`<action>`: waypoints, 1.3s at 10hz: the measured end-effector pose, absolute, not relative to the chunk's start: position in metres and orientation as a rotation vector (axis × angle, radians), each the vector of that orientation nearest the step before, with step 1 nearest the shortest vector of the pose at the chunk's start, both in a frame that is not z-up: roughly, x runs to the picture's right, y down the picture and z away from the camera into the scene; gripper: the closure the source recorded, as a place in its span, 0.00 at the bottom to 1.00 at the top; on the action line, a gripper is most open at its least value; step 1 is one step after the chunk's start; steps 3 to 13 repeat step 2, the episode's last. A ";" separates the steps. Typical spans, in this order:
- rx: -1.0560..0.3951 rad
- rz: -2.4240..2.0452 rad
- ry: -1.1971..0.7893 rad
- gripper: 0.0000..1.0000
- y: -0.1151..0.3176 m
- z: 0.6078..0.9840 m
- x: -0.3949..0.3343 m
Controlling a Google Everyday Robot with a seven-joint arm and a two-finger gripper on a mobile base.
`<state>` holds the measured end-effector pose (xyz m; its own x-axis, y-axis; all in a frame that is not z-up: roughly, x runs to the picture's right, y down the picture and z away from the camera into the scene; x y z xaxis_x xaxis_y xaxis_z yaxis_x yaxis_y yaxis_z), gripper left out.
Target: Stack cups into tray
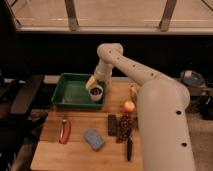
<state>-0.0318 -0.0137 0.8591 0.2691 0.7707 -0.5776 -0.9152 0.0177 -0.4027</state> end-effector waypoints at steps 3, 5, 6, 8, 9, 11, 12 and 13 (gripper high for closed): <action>-0.785 1.361 0.156 0.20 -0.043 0.837 -0.024; -0.785 1.361 0.156 0.20 -0.043 0.837 -0.024; -0.785 1.361 0.156 0.20 -0.043 0.837 -0.024; -0.785 1.361 0.156 0.20 -0.043 0.837 -0.024; -0.785 1.361 0.156 0.20 -0.043 0.837 -0.024; -0.785 1.361 0.156 0.20 -0.043 0.837 -0.024; -0.785 1.361 0.156 0.20 -0.043 0.837 -0.024; -0.785 1.361 0.156 0.20 -0.043 0.837 -0.024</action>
